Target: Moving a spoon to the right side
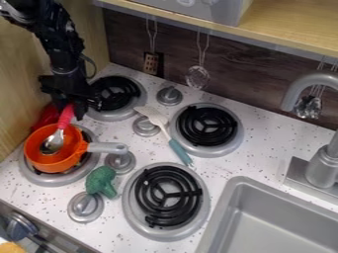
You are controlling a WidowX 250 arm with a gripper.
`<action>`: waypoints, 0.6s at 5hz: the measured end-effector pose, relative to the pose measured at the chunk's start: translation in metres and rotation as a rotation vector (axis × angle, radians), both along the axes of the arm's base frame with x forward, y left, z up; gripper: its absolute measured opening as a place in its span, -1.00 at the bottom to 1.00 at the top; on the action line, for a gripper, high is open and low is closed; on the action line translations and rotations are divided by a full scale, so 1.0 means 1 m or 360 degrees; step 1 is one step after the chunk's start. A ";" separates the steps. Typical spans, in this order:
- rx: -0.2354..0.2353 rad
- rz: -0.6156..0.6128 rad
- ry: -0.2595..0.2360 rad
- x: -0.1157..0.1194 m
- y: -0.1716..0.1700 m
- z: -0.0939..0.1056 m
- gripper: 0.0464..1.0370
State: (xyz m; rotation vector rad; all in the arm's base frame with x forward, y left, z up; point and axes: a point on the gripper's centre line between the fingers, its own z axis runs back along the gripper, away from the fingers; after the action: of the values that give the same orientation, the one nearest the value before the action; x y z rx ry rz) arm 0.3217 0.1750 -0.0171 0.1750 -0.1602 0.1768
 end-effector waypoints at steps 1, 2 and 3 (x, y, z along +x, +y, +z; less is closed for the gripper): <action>0.0063 0.0055 -0.0084 0.006 0.001 0.024 -0.22; 0.0064 0.0092 -0.0031 0.006 -0.008 0.028 -0.22; -0.0018 0.0242 0.0009 0.020 -0.021 0.050 -0.22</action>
State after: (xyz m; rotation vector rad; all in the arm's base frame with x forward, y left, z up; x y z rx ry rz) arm 0.3422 0.1539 0.0326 0.1763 -0.1400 0.3282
